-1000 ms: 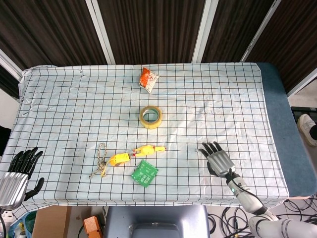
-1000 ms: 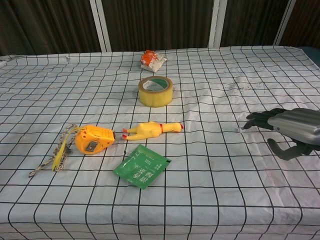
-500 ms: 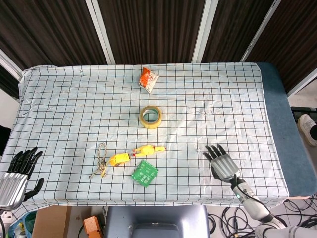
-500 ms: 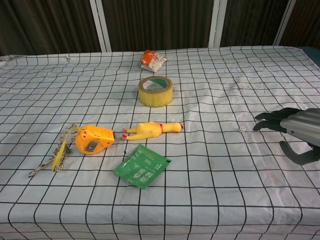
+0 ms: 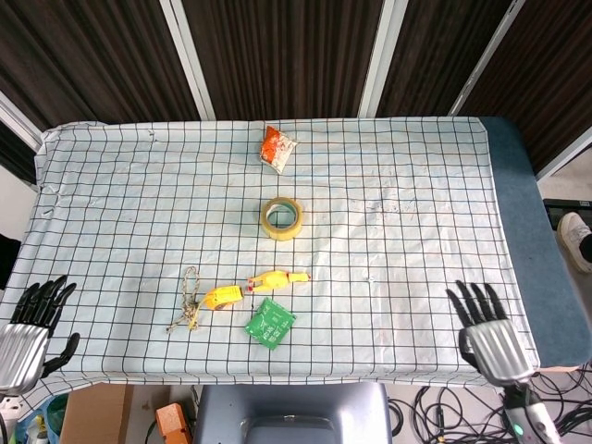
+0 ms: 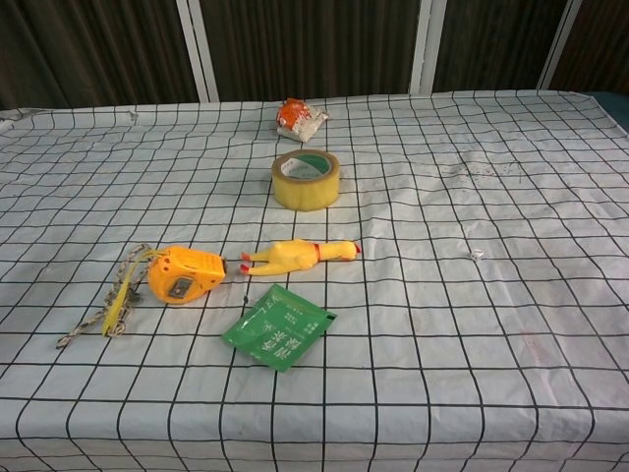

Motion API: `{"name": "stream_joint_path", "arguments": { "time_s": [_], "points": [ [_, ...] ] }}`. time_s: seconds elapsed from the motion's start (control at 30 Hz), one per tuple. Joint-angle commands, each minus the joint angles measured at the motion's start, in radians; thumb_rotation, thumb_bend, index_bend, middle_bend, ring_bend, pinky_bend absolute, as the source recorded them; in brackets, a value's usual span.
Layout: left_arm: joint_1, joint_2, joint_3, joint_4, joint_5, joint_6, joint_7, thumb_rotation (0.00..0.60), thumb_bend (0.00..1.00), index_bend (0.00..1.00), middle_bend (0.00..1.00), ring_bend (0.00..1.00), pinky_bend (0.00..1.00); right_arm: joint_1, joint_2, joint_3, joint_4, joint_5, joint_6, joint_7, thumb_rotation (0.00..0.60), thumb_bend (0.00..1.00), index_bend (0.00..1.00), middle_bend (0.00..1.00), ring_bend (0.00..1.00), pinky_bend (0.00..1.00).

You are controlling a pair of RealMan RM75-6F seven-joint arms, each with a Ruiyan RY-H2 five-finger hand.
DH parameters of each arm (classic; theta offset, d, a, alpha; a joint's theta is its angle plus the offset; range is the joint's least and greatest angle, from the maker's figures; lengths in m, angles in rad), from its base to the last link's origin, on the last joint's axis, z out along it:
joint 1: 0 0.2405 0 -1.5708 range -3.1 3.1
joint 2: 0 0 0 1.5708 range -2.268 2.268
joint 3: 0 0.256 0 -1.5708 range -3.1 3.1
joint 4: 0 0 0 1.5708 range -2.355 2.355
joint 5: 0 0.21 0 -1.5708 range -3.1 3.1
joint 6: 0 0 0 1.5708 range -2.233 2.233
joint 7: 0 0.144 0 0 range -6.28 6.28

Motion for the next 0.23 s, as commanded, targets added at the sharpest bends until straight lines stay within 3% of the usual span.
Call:
{"name": "stream_joint_path", "arguments": {
  "time_s": [0.03, 0.23],
  "points": [
    [-0.002, -0.003, -0.001, -0.001, 0.001, -0.002, 0.008, 0.600, 0.41, 0.00, 0.01, 0.00, 0.00, -0.103, 0.044, -0.022, 0.029, -0.077, 0.099, 0.088, 0.503, 0.68, 0.00, 0.00, 0.00, 0.00],
    [-0.002, -0.007, -0.001, -0.003, -0.005, -0.008, 0.022, 0.600, 0.41, 0.00, 0.01, 0.00, 0.00, -0.101, 0.053, -0.002, 0.024, -0.076, 0.048, 0.103, 0.500, 0.68, 0.00, 0.00, 0.00, 0.00]
  ]
}}
